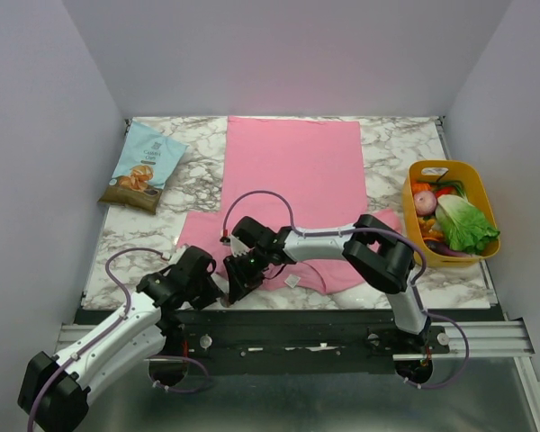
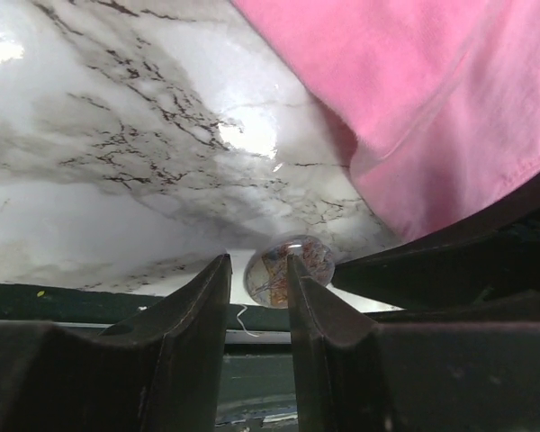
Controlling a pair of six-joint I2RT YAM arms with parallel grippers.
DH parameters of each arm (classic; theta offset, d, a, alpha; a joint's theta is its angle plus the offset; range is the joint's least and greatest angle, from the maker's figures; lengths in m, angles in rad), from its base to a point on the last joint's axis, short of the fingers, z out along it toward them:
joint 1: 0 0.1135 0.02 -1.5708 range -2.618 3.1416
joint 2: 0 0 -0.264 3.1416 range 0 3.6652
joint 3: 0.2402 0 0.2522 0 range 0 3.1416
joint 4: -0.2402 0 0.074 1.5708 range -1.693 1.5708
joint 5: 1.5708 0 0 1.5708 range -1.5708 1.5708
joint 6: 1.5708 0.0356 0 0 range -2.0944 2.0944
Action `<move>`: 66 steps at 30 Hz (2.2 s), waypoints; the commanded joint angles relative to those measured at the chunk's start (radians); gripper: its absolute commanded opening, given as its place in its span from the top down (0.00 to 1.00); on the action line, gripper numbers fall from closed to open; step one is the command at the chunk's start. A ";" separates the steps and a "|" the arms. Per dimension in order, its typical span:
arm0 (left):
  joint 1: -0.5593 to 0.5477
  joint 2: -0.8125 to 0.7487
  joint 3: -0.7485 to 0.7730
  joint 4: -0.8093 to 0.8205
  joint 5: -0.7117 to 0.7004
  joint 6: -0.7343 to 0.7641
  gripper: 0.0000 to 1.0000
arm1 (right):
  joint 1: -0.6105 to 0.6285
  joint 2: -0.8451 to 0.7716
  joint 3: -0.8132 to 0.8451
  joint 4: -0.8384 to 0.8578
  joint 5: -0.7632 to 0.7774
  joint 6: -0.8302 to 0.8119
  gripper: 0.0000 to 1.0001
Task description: Pin the brooch onto the clothing
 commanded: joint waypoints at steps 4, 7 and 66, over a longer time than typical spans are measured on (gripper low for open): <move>-0.016 0.021 -0.043 0.064 0.006 -0.020 0.60 | -0.001 0.066 0.031 -0.023 -0.028 0.003 0.58; -0.020 0.012 -0.049 0.073 0.010 -0.028 0.60 | -0.003 0.071 0.034 -0.025 -0.024 0.008 0.62; -0.030 0.137 0.328 0.298 -0.202 0.359 0.24 | -0.164 -0.067 0.407 -0.534 1.144 -0.343 0.37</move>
